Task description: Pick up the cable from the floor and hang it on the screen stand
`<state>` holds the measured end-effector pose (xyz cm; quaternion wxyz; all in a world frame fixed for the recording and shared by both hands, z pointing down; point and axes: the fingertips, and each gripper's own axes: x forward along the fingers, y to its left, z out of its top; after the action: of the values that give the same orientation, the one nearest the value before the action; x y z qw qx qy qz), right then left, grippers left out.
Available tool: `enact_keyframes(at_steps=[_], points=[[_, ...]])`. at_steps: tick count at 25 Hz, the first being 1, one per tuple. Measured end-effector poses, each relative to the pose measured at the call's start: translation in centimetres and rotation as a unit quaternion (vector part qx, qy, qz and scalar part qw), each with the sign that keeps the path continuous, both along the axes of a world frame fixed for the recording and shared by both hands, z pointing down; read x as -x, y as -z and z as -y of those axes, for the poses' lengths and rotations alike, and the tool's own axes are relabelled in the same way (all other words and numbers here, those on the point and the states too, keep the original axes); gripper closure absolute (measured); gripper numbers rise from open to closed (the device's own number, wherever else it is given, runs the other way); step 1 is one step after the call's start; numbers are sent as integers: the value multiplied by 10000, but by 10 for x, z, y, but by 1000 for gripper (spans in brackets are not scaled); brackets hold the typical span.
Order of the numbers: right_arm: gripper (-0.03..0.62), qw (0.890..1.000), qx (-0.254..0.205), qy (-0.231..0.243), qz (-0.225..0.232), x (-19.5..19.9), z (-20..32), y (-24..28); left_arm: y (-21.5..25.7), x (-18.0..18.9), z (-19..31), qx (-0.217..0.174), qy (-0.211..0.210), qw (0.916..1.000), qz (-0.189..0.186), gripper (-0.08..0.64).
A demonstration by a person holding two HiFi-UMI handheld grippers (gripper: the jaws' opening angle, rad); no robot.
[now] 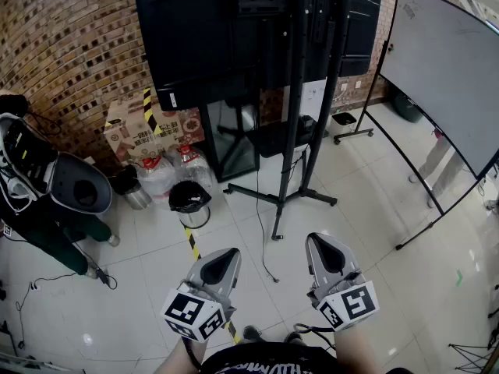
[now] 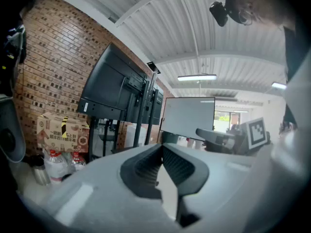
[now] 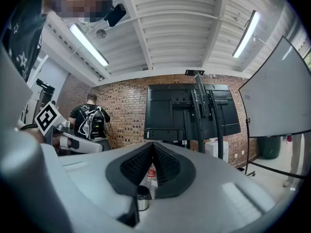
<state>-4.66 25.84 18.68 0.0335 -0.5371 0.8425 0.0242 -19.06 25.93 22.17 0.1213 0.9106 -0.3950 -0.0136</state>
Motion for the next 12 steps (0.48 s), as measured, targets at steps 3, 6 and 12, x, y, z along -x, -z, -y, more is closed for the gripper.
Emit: enact_keyframes(at_steps=[3, 6, 12], points=[[584, 9999, -14, -132, 52, 4, 8, 1, -3, 13, 7, 47, -12, 10000, 21, 555], [584, 9996, 2, -271, 69, 5, 13, -5, -7, 22, 14, 110, -27, 9999, 51, 554], [584, 9987, 277, -406, 96, -2, 14, -27, -24, 34, 19, 242, 30, 9997, 41, 555]])
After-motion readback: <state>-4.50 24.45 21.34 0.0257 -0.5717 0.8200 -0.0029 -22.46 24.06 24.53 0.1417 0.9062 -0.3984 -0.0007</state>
